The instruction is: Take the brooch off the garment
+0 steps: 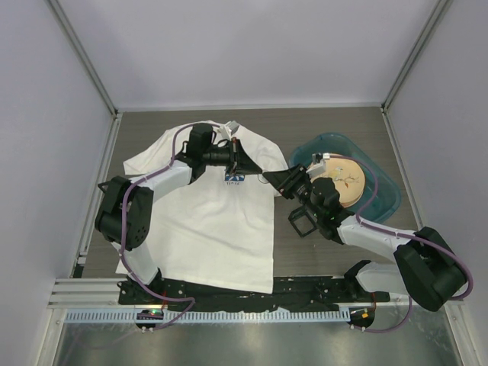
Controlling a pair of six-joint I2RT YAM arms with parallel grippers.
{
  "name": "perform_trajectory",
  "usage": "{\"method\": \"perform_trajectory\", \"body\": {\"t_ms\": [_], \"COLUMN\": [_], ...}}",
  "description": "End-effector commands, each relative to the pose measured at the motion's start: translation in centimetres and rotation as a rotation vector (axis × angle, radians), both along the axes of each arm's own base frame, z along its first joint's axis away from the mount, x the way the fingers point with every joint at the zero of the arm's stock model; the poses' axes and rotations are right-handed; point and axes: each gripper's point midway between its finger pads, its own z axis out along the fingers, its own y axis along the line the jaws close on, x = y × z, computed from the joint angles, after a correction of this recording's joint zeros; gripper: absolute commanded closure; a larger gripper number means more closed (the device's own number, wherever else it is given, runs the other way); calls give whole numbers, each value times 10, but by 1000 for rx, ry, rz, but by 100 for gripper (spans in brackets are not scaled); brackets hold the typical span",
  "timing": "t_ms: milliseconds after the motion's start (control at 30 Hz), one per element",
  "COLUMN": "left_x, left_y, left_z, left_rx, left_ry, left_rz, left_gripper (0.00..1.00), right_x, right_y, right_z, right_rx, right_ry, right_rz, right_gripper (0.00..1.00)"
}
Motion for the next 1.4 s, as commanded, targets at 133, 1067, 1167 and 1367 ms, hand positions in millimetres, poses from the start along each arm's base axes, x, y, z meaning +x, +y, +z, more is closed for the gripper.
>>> {"method": "perform_trajectory", "body": {"t_ms": [133, 1067, 1167, 1367], "left_x": [-4, -7, -6, -7], "left_y": [-5, -6, -6, -7], "left_z": [28, 34, 34, 32], "left_rx": [-36, -65, -65, -64], "left_ry": [-83, -77, -76, -74], "left_rz": [-36, -40, -37, -40], "left_gripper": [100, 100, 100, 100], "right_x": [-6, 5, 7, 11], "right_y": [-1, 5, 7, 4], "right_z": [14, 9, 13, 19], "right_rx": [17, -1, 19, 59], "right_ry": [-54, -59, -63, -60], "right_rz": [20, 12, 8, -30], "right_gripper": [70, 73, 73, 73]}}
